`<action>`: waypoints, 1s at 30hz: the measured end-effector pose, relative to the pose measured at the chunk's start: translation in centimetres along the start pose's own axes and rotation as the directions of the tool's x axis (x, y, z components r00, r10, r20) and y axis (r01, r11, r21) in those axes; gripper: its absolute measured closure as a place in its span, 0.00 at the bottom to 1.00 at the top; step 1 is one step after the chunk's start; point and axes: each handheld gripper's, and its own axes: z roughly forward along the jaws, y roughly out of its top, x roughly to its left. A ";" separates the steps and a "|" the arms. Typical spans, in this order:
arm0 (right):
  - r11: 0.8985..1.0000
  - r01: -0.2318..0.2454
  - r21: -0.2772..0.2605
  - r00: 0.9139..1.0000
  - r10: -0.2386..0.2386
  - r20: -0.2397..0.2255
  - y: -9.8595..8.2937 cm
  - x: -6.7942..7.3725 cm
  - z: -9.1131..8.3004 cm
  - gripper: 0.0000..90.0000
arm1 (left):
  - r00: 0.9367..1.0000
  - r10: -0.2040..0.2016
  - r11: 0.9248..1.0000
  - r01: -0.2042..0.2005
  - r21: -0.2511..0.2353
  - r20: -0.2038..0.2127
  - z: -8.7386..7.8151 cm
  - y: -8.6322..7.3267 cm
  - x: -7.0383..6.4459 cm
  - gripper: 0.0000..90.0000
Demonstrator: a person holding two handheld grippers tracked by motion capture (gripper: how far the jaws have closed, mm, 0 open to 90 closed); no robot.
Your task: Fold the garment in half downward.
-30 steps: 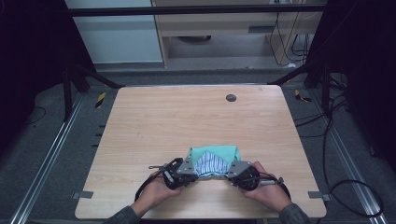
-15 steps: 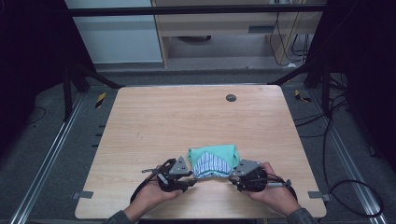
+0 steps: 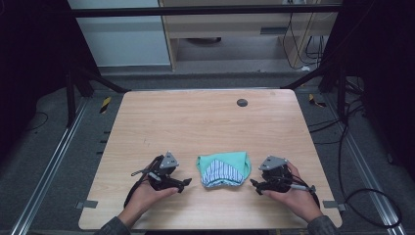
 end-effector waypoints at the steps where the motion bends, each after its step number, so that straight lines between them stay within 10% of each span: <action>1: 1.000 -0.013 0.002 1.000 0.013 0.005 0.0 -0.2 0.1 0.16 | 1.000 -0.011 1.000 0.011 0.000 -0.011 0.1 -0.1 0.4 0.16; 16: 0.972 -0.233 0.005 0.969 0.232 0.079 -0.4 -4.7 2.4 0.10 | 0.986 -0.116 0.993 0.118 0.009 -0.119 1.1 -0.7 4.5 0.13; 30: 0.908 -0.413 -0.070 0.895 0.419 0.150 -0.5 -7.8 4.4 0.08 | 0.942 -0.240 0.971 0.233 -0.055 -0.234 1.3 -1.6 8.4 0.11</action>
